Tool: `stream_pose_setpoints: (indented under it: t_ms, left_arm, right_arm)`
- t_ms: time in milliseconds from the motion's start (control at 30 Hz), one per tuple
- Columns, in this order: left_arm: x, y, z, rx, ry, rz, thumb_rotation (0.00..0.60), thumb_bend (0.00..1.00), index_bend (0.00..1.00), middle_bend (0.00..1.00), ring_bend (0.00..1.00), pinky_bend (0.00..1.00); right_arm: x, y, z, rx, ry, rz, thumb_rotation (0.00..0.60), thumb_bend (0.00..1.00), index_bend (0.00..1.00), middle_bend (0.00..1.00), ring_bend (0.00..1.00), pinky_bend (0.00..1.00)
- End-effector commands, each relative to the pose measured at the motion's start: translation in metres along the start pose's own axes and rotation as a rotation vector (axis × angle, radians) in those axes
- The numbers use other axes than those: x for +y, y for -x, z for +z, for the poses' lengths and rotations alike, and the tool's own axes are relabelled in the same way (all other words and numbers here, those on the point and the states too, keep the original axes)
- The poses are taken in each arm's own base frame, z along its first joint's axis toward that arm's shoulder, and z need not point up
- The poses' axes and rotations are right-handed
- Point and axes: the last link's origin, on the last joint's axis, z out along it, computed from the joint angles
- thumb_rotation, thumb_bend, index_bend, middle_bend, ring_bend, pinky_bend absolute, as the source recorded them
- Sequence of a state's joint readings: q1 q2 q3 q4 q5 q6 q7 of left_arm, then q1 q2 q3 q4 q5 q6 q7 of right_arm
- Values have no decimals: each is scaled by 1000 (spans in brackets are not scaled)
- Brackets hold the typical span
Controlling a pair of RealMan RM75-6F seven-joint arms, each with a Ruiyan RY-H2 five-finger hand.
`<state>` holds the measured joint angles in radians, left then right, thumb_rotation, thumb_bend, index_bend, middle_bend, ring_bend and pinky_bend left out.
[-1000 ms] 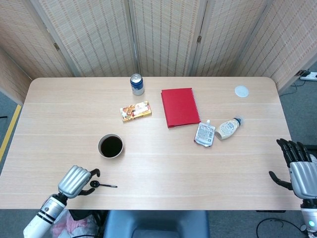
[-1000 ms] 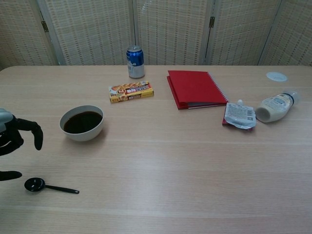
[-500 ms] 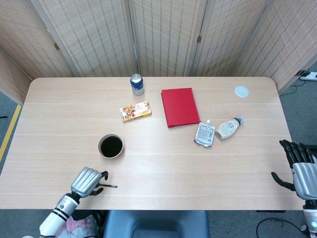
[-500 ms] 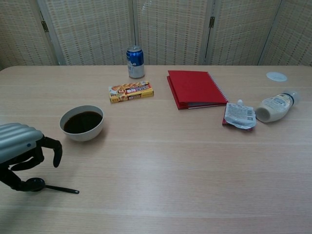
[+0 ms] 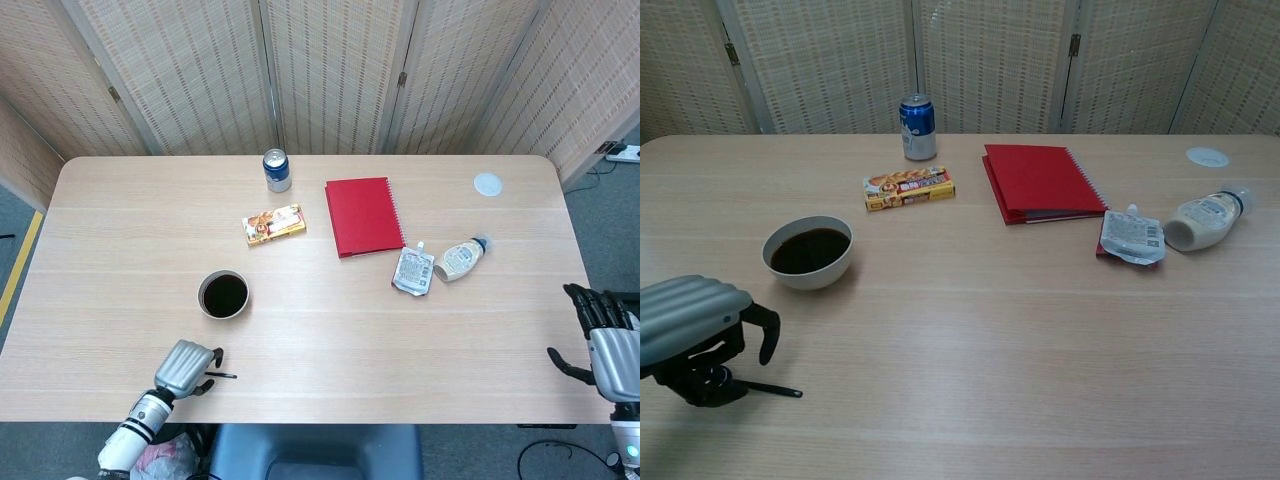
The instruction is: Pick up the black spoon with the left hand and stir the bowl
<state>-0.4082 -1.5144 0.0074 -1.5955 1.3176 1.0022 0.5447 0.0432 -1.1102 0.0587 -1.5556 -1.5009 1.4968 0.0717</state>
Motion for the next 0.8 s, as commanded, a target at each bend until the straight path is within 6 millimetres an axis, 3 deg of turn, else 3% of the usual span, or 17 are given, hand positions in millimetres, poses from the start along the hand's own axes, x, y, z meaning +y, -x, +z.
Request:
stream_pose_setpoints:
  t_ms: [33, 567, 800]
  left_arm:
    - [5, 3, 3, -11, 5, 3, 600, 352, 527, 957, 902, 1000]
    - [13, 10, 15, -17, -26, -64, 600, 376, 522, 963, 908, 1000]
    - [12, 10, 15, -5, -35, 21, 600, 385, 530, 970, 913, 1000]
  right_arm:
    - [0, 1, 0, -3, 3, 0, 600, 162, 0, 103, 114, 76]
    - [3, 2, -2, -8, 14, 2, 600, 162, 0, 103, 119, 76]
    - [5, 1, -4, -6, 22, 3, 600, 163, 0, 103, 120, 76]
